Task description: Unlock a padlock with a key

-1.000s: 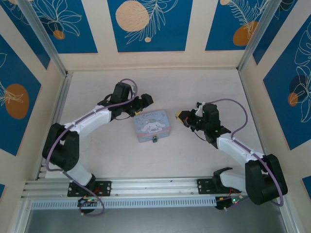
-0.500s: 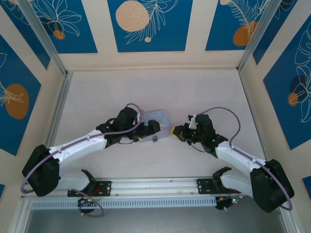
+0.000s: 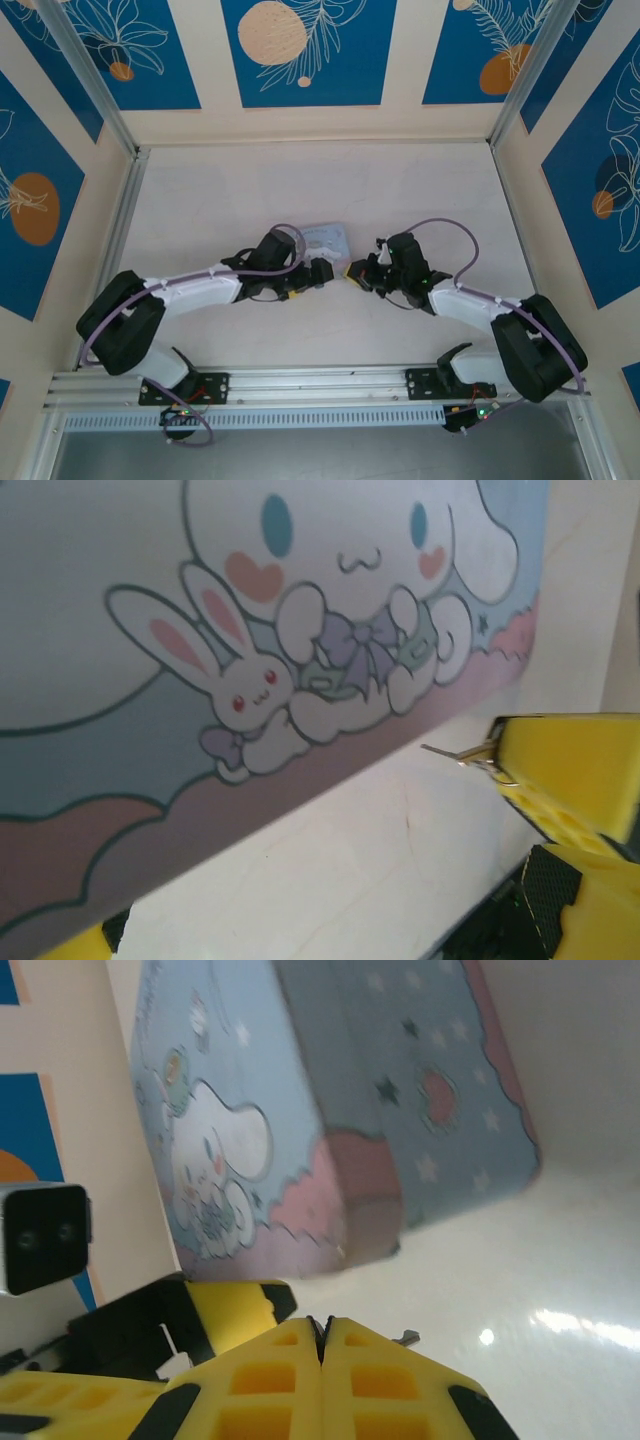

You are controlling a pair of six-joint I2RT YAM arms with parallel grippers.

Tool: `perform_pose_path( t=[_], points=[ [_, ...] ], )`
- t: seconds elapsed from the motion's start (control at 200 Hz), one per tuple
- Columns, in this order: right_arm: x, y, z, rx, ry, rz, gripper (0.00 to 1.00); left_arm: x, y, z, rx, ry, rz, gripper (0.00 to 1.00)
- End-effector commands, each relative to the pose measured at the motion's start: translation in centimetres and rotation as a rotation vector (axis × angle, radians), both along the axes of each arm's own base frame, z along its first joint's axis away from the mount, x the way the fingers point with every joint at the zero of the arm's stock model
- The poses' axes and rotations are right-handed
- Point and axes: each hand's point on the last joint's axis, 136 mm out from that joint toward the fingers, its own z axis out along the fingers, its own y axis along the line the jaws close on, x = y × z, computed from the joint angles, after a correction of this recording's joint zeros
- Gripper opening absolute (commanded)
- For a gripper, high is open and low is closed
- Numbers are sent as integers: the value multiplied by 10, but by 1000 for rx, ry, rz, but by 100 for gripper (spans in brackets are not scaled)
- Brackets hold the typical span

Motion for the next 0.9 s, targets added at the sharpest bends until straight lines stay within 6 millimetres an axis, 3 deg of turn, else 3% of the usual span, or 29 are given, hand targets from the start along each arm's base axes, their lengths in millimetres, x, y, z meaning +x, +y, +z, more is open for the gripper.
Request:
perform_pose_path(
  t=[0.0, 0.14, 0.245, 0.625, 0.89],
  points=[
    [34, 5, 26, 25, -109, -20, 0, 41, 1, 18, -8, -121, 31, 100],
    [58, 6, 29, 27, -124, -31, 0, 70, 7, 23, 7, -180, 63, 100],
    [67, 6, 27, 31, -122, -28, 0, 78, 7, 22, 10, -201, 62, 100],
    [56, 1, 44, 73, -141, -40, 0, 47, 32, -14, 174, -295, -111, 100],
    [49, 10, 40, 74, -120, -26, 0, 48, 20, -28, 239, -393, -205, 100]
  ],
)
